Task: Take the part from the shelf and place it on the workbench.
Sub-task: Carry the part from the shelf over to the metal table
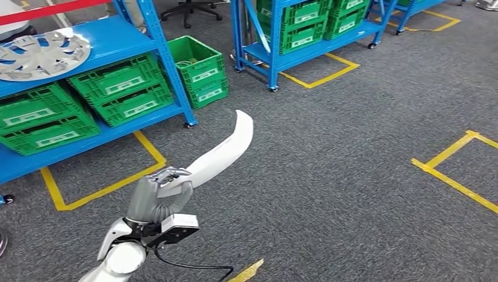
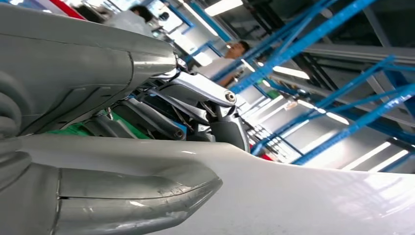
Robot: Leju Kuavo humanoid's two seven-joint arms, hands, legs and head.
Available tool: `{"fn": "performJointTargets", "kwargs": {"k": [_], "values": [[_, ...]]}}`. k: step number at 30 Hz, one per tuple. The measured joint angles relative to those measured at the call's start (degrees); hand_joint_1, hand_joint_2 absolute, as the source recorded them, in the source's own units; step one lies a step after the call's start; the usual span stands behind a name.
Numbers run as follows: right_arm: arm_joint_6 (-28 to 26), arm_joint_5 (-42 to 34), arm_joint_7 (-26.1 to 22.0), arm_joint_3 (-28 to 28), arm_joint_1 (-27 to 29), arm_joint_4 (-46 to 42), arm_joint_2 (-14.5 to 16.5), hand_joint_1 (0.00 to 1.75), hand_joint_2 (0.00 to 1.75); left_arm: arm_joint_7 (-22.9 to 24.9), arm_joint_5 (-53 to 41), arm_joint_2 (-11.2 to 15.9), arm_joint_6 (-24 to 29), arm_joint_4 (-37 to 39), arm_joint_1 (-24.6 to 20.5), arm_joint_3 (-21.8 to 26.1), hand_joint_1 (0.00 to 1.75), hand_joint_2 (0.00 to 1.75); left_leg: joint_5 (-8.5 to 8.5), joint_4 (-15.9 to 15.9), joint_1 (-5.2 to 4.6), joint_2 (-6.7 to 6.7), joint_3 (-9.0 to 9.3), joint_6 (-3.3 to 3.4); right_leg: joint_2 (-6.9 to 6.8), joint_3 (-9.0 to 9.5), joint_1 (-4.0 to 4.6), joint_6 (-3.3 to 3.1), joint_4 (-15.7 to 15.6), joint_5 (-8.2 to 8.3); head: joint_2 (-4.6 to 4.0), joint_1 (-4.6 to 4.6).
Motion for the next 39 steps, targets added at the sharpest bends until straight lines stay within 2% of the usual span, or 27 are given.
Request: {"fn": "performJointTargets", "kwargs": {"k": [1, 2, 4, 6, 8, 9, 11, 13, 14, 15, 16, 17, 18, 20, 21, 23, 24, 26, 28, 29, 30, 31, 32, 33, 35, 37, 39], "values": [[-0.45, -0.68, 0.21, -0.2, -0.06, 0.28, 0.0, 0.0, 0.0, -0.01, 0.02, -0.05, -0.02, 0.22, -0.15, -0.08, 1.75, 1.75, 1.27, -0.94, 0.0, -0.11, 0.46, 0.19, 0.77, -0.01, 0.05, 0.0, 0.06, 0.04, 0.0, 0.02], [-0.98, -1.6, 0.53, -0.32, -0.05, 0.47, 0.0, 0.0, 0.0, -0.03, 0.05, -0.11, -0.03, 0.37, -0.33, -0.15, 1.75, 1.75, 3.42, -3.94, 0.0, -0.49, 1.83, 0.47, 1.53, 0.02, 0.11, 0.02, 0.14, 0.06, 0.0, 0.01], [-1.97, -3.64, 1.31, -0.27, 0.08, 0.62, 0.04, 0.0, 0.0, -0.08, 0.11, -0.19, -0.03, 0.52, -0.73, -0.3, 1.75, 1.75, 7.28, -11.4, 0.06, -2.68, 5.08, 1.19, 2.95, -0.1, 0.17, 0.18, 0.39, 0.08, 0.0, 0.07], [-3.0, -6.02, 2.2, 0.33, 0.52, 0.64, 0.1, 0.0, 0.0, -0.1, 0.16, -0.22, -0.04, 0.57, -1.01, -0.43, 1.75, 1.75, 8.15, -15.44, 0.09, -4.27, 6.67, 1.61, 4.07, -0.78, 0.15, 0.7, 0.69, 0.26, 0.01, 0.05], [-4.17, -8.59, 3.04, 1.83, 1.63, 0.53, 0.14, 0.0, 0.0, -0.06, 0.17, -0.25, -0.04, 0.58, -1.07, -0.52, 1.75, 1.75, 7.91, -16.28, 0.17, -3.66, 6.79, 1.73, 4.94, -1.6, 0.06, 1.44, 0.74, 0.54, 0.01, -0.05], [-4.73, -9.66, 3.34, 2.77, 2.3, 0.4, 0.15, 0.0, 0.0, -0.03, 0.16, -0.24, -0.03, 0.57, -1.05, -0.51, 1.75, 1.75, 8.07, -16.56, 0.28, -3.07, 6.79, 1.86, 4.53, -2.02, 0.09, 1.77, 1.03, 0.36, 0.01, -0.03], [-5.5, -10.83, 3.69, 4.54, 3.1, 0.09, 0.15, 0.0, 0.0, 0.01, 0.16, -0.22, 0.04, 0.57, -0.88, -0.39, 1.75, 1.75, 8.44, -17.12, 0.54, -1.72, 6.94, 2.21, 1.96, -3.86, 0.21, 2.27, 4.34, -1.75, 0.01, 0.29], [-5.81, -11.22, 3.91, 5.96, 3.32, -0.13, 0.15, 0.0, 0.0, 0.02, 0.16, -0.11, 0.08, 0.56, -0.49, -0.19, 1.75, 1.75, 8.52, -17.15, 0.47, -0.13, 6.86, 2.36, -0.82, -7.35, 0.08, 2.76, 11.92, -5.54, 0.0, 0.61], [-5.87, -11.29, 4.03, 6.57, 3.4, -0.19, 0.15, 0.0, 0.0, 0.02, 0.15, -0.07, 0.08, 0.56, -0.26, -0.1, 1.75, 1.75, 8.52, -17.13, 0.44, 0.73, 6.82, 2.36, -1.36, -8.93, -0.06, 3.0, 15.39, -6.87, 0.0, 0.62], [-5.88, -11.32, 4.1, 7.09, 3.55, -0.25, 0.15, 0.0, 0.0, 0.02, 0.13, -0.03, 0.1, 0.56, -0.03, -0.02, 1.75, 1.75, 8.5, -17.11, 0.42, 1.53, 6.8, 2.34, -1.63, -9.67, -0.22, 3.22, 17.21, -7.22, 0.0, 0.62], [-5.9, -11.28, 4.2, 7.59, 3.76, -0.31, 0.15, 0.0, 0.0, 0.02, 0.09, -0.03, 0.12, 0.56, 0.19, 0.12, 1.75, 1.75, 8.48, -17.09, 0.42, 2.23, 6.82, 2.29, -1.86, -9.18, -0.39, 3.37, 16.62, -6.43, 0.0, 0.63], [-5.92, -11.17, 4.3, 8.02, 4.0, -0.42, 0.15, 0.0, 0.0, 0.02, 0.04, -0.03, 0.14, 0.52, 0.43, 0.35, 1.75, 1.75, 8.42, -17.07, 0.44, 2.9, 6.88, 2.19, -2.31, -7.47, -0.54, 3.48, 13.75, -4.79, 0.0, 0.62], [-5.92, -11.02, 4.39, 8.46, 4.23, -0.6, 0.15, 0.0, 0.0, 0.02, -0.01, -0.02, 0.15, 0.46, 0.7, 0.67, 1.75, 1.75, 8.31, -16.99, 0.43, 3.51, 6.99, 2.0, -3.31, -5.01, -0.67, 3.55, 9.53, -3.02, 0.0, 0.63], [-6.01, -10.79, 4.61, 9.44, 4.53, -1.1, 0.15, 0.0, 0.0, 0.02, -0.09, 0.04, 0.11, 0.22, 1.31, 1.55, 1.75, 1.75, 7.99, -16.72, 0.15, 4.51, 7.08, 1.3, -5.17, -0.95, -0.53, 3.21, 2.67, -1.13, 0.0, 0.63], [-6.15, -10.76, 4.78, 10.0, 4.73, -1.41, 0.15, 0.0, 0.0, 0.02, -0.16, 0.09, 0.06, 0.1, 1.57, 1.96, 1.75, 1.75, 7.89, -16.61, -0.02, 4.94, 7.14, 0.93, -5.58, -0.16, -0.4, 2.85, 1.28, -1.04, 0.0, 0.56], [-6.93, -11.12, 5.25, 11.07, 5.4, -2.06, 0.15, 0.0, 0.0, 0.02, -0.39, 0.16, -0.08, -0.06, 2.0, 2.55, 1.75, 1.75, 7.85, -16.59, -0.05, 5.76, 7.29, 0.33, -4.71, -0.32, -0.2, 1.93, 1.16, -1.08, 0.0, 0.41], [-7.77, -11.71, 5.55, 11.66, 5.86, -2.43, 0.16, 0.0, 0.0, 0.0, -0.52, 0.19, -0.16, -0.15, 2.18, 2.76, 1.75, 1.75, 7.53, -16.41, 0.09, 5.49, 7.34, 0.0, -4.25, -0.42, -0.2, 1.54, 1.14, -0.98, 0.0, 0.38], [-10.15, -13.68, 6.13, 13.44, 6.75, -3.22, 0.17, 0.0, 0.0, -0.23, -0.75, 0.26, -0.44, -0.37, 2.63, 3.3, 1.75, 1.75, 5.13, -13.61, 0.34, 3.13, 6.32, -0.52, -3.25, -0.46, -0.29, 0.75, 1.0, -0.66, 0.0, 0.3], [-12.13, -15.44, 6.54, 15.98, 7.47, -4.0, 0.17, 0.0, 0.0, -0.6, -0.93, 0.39, -0.77, -0.48, 3.21, 3.9, 1.75, 1.75, 1.03, -6.56, 0.4, 0.59, 3.33, -0.59, -2.0, -0.7, -0.19, 0.15, 0.98, -0.43, 0.0, 0.23], [-12.64, -15.91, 6.63, 17.15, 7.71, -4.27, 0.17, 0.0, 0.0, -0.72, -0.98, 0.48, -0.86, -0.49, 3.49, 4.12, 1.75, 1.75, -0.49, -2.89, 0.37, 0.21, 1.71, -0.48, -1.24, -0.82, -0.04, -0.04, 0.98, -0.35, 0.0, 0.23], [-12.87, -16.13, 6.7, 18.09, 7.91, -4.45, 0.17, 0.0, 0.0, -0.79, -1.02, 0.55, -0.92, -0.49, 3.71, 4.29, 1.75, 1.75, -1.02, -0.57, 0.3, 0.06, 0.65, -0.27, -0.43, -0.91, 0.16, -0.2, 0.99, -0.26, 0.0, 0.22], [-13.0, -16.25, 6.76, 18.85, 8.07, -4.57, 0.17, 0.0, 0.0, -0.82, -1.04, 0.6, -0.94, -0.49, 3.83, 4.41, 1.75, 1.75, -0.37, -0.29, 0.16, -0.04, 0.52, 0.07, 0.4, -0.95, 0.36, -0.32, 0.99, -0.18, 0.0, 0.23], [-13.08, -16.33, 6.84, 19.45, 8.21, -4.66, 0.17, 0.0, 0.0, -0.85, -1.04, 0.61, -0.95, -0.49, 3.87, 4.5, 1.75, 1.75, 1.32, -2.22, -0.04, -0.26, 1.44, 0.53, 1.2, -0.91, 0.55, -0.4, 0.99, -0.1, 0.0, 0.23], [-13.13, -16.38, 6.9, 19.96, 8.32, -4.76, 0.17, 0.0, 0.0, -0.87, -1.04, 0.62, -0.95, -0.51, 3.86, 4.6, 1.75, 1.75, 3.58, -5.73, -0.31, -0.89, 3.13, 1.15, 1.95, -0.83, 0.68, -0.44, 0.99, -0.03, 0.0, 0.23], [-13.21, -16.46, 6.97, 20.8, 8.46, -4.96, 0.27, 0.0, 0.0, -0.89, -1.05, 0.63, -0.95, -0.66, 3.82, 4.81, 1.75, 1.75, 6.73, -12.84, -0.81, -3.63, 6.4, 2.65, 3.23, -0.92, 0.73, -0.28, 1.09, 0.15, 0.0, 0.36], [-13.24, -16.53, 7.01, 21.38, 8.64, -5.15, 0.37, 0.0, 0.0, -0.91, -1.09, 0.67, -0.96, -0.88, 3.78, 4.95, 1.75, 1.75, 7.3, -15.97, -1.12, -5.26, 7.55, 3.48, 4.34, -1.52, 0.43, 0.26, 1.14, 0.48, 0.0, 0.34], [-13.23, -16.57, 7.05, 21.73, 8.92, -5.23, 0.39, 0.0, 0.0, -0.94, -1.11, 0.67, -0.96, -0.99, 3.74, 5.0, 1.75, 1.75, 7.72, -17.1, -1.05, -4.2, 7.8, 3.35, 4.95, -2.17, 0.25, 0.87, 1.09, 0.84, 0.0, 0.17]]}}
